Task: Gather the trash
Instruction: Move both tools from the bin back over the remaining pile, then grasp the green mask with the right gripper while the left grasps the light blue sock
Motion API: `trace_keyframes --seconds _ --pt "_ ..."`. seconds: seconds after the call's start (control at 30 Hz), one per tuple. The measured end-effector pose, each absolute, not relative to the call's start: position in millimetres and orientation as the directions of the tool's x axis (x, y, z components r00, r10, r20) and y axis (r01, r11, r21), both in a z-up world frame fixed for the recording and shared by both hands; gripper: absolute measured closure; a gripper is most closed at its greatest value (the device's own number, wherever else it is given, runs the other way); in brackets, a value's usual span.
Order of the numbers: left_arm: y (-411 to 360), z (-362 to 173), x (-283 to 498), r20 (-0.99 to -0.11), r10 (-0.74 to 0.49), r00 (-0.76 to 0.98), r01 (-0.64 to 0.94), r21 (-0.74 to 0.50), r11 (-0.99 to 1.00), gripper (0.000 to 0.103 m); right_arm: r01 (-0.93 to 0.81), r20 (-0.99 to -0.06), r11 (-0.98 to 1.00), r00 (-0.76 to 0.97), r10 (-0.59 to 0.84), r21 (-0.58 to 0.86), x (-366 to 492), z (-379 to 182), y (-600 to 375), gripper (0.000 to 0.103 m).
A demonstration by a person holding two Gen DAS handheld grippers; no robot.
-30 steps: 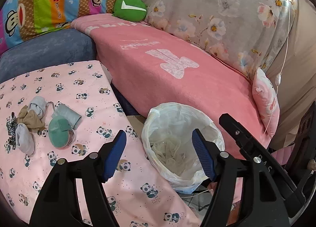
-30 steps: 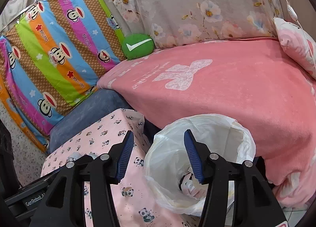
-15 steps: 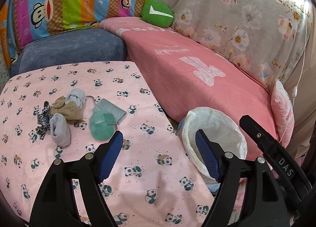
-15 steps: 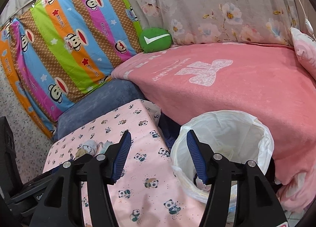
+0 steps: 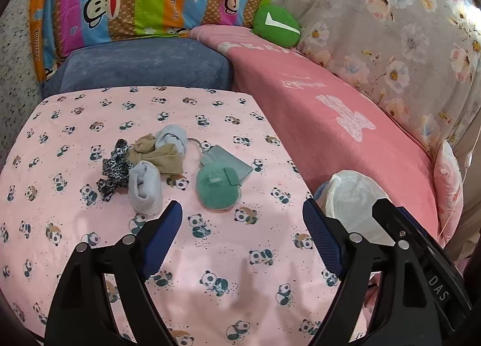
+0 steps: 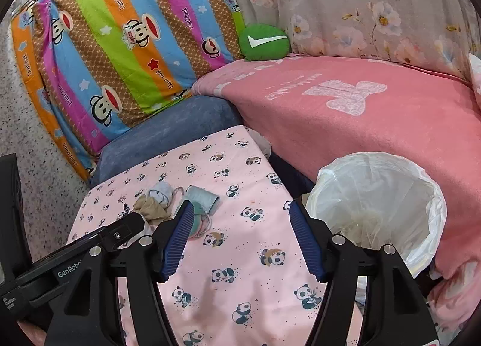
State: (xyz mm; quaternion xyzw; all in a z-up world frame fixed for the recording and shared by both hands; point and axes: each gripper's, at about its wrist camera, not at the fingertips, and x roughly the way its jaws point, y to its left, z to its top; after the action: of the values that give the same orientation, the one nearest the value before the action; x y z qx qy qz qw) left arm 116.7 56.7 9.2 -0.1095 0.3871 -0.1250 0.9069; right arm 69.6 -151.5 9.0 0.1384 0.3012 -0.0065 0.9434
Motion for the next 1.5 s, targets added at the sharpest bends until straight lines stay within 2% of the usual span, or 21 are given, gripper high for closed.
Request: trace_keyframes --seconds 0.47,0.63,1.0,1.13,1.23,1.3,1.37,1.47,1.5 --pt "118 -40 132 -0.743 -0.218 0.633 -0.005 -0.285 0.959 0.022 0.033 -0.641 0.973 0.757 0.126 0.231 95 -28 -97 0.037" --pt "135 -55 144 -0.759 -0.209 0.616 -0.048 -0.301 0.953 0.022 0.009 -0.657 0.976 0.741 0.141 0.22 114 -40 -78 0.031" --pt "152 -78 179 -0.772 -0.234 0.591 -0.083 -0.346 0.935 0.022 0.002 -0.695 0.976 0.703 0.152 0.216 168 -64 -56 0.031" --pt "150 -83 190 -0.77 -0.25 0.587 -0.064 -0.352 0.934 0.027 0.032 -0.708 0.967 0.687 0.162 0.253 186 -76 -60 0.031" --pt "149 -88 197 -0.772 -0.273 0.575 -0.045 -0.363 0.931 0.038 0.046 -0.723 0.958 0.667 0.181 0.282 198 -87 -62 0.032" --pt "149 -90 199 -0.77 -0.285 0.57 -0.031 -0.367 0.93 0.05 0.047 -0.73 0.954 0.655 0.195 0.296 203 -92 -61 0.035" --pt "147 -92 201 -0.766 -0.305 0.565 -0.014 -0.379 0.925 0.057 0.038 -0.739 0.953 0.64 0.208 0.301 207 -97 -58 0.042" --pt "145 -90 200 -0.761 -0.308 0.571 -0.001 -0.376 0.927 0.064 0.027 -0.754 0.951 0.616 0.228 0.309 210 -105 -55 0.064" --pt "144 -90 199 -0.761 -0.308 0.572 0.004 -0.372 0.928 0.066 0.023 -0.756 0.947 0.609 0.241 0.32 211 -107 -54 0.065"
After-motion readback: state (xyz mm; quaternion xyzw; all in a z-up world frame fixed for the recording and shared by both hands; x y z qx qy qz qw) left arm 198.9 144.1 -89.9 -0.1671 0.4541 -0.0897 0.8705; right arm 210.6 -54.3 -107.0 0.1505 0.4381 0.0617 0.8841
